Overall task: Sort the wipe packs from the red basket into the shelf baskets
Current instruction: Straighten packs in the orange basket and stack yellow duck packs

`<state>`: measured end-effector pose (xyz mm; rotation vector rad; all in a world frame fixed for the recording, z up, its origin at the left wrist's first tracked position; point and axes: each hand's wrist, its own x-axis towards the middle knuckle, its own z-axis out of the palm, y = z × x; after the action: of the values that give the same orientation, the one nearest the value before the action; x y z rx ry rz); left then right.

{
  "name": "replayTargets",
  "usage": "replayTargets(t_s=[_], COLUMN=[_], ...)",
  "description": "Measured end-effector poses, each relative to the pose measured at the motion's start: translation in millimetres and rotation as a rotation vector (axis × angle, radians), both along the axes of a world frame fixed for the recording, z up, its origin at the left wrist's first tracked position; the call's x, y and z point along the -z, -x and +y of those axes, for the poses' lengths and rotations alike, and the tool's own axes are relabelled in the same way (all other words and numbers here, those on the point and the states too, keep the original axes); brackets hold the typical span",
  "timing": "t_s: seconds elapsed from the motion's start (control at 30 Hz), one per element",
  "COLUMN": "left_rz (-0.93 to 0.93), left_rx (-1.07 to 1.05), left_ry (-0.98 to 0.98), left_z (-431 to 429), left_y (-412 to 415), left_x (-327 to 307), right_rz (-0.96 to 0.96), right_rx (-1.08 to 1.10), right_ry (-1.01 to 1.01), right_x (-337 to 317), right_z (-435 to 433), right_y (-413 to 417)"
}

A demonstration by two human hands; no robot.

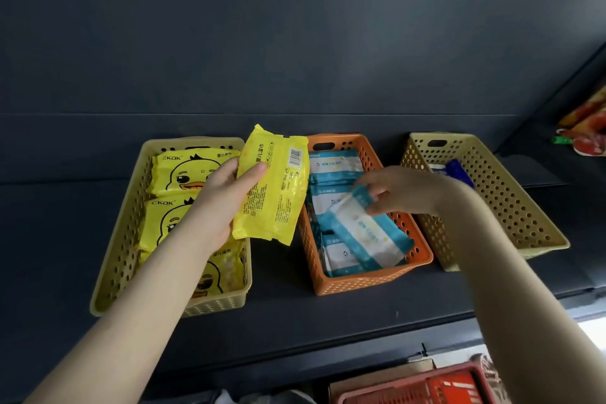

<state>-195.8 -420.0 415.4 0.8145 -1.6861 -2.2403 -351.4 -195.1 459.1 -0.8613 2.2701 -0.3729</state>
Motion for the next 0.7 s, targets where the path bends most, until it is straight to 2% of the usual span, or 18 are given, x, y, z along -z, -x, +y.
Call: replayTargets(t_s=[0.1, 0.27, 0.4, 0.5, 0.7], left_rz=[-0.006, -0.007, -0.017, -0.033, -0.034], left_rx=[0.001, -0.003, 0.018, 0.023, 0.019], left_ry=[0.000, -0.005, 0.013, 0.031, 0.038], left_z=[-2.2, -4.0, -2.6, -2.1, -1.6], left_y=[0.7, -0.5, 2.5, 3.9, 1.1], left_x=[1.5, 4.8, 3.8, 3.6, 6.6], right_rz=[-0.032, 0.032, -0.046, -0.007, -0.010], right_rx=[0.008, 0.116, -0.104, -0.277, -0.223], right_ry=[-0.045, 0.086, 0.000, -0.114, -0.058], right_x=[26.6, 53.4, 46.0, 44.5, 51.9], right_z=[-6.6, 9.8, 10.1, 2.6, 15.6], right_y=[-9.0, -19.9, -13.9, -10.1, -11.0])
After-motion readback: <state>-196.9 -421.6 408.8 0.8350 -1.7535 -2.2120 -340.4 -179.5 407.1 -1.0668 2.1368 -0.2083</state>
